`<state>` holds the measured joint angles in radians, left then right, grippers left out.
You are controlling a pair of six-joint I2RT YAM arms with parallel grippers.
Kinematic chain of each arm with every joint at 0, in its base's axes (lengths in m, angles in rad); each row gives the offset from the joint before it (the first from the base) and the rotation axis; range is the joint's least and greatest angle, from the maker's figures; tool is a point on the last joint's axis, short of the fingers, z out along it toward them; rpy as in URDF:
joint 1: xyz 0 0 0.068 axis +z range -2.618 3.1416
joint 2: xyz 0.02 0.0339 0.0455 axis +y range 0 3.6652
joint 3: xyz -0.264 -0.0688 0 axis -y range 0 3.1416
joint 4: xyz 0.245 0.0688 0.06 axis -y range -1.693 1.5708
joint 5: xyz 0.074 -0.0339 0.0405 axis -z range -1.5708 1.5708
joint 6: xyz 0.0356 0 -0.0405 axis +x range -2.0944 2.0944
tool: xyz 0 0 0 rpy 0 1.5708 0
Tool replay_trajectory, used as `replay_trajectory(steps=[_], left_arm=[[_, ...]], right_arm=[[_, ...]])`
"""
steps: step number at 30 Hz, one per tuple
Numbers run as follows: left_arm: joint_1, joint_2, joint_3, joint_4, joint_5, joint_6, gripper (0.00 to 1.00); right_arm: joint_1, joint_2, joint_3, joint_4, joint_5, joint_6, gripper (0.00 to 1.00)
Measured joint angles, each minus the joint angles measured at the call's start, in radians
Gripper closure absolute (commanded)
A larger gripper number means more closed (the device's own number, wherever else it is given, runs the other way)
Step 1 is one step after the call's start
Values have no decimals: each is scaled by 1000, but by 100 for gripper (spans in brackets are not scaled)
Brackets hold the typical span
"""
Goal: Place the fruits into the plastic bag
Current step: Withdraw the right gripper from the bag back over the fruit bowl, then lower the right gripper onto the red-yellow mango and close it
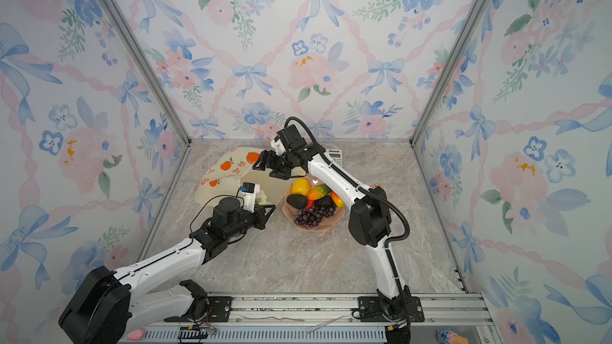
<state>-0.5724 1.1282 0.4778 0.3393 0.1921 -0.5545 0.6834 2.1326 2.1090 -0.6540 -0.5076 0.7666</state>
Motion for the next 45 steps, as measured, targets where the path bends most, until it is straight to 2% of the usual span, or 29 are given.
replay_trajectory(steps=[12,18,23,31,45], left_arm=[[21,-2,-41,48,27,-29,100],[31,-2,-45,60,80,-34,100],[31,-2,-45,63,108,-34,100],[31,0,-43,63,125,-34,100],[32,0,-42,51,124,-34,100]], right_arm=[[-29,-414,-306,-79,135,-141,19],[-84,-558,-384,-238,364,-292,13],[-139,-623,-483,-339,534,-398,12],[-221,-603,-586,-393,612,-497,13],[-269,-363,-570,-382,593,-557,21]])
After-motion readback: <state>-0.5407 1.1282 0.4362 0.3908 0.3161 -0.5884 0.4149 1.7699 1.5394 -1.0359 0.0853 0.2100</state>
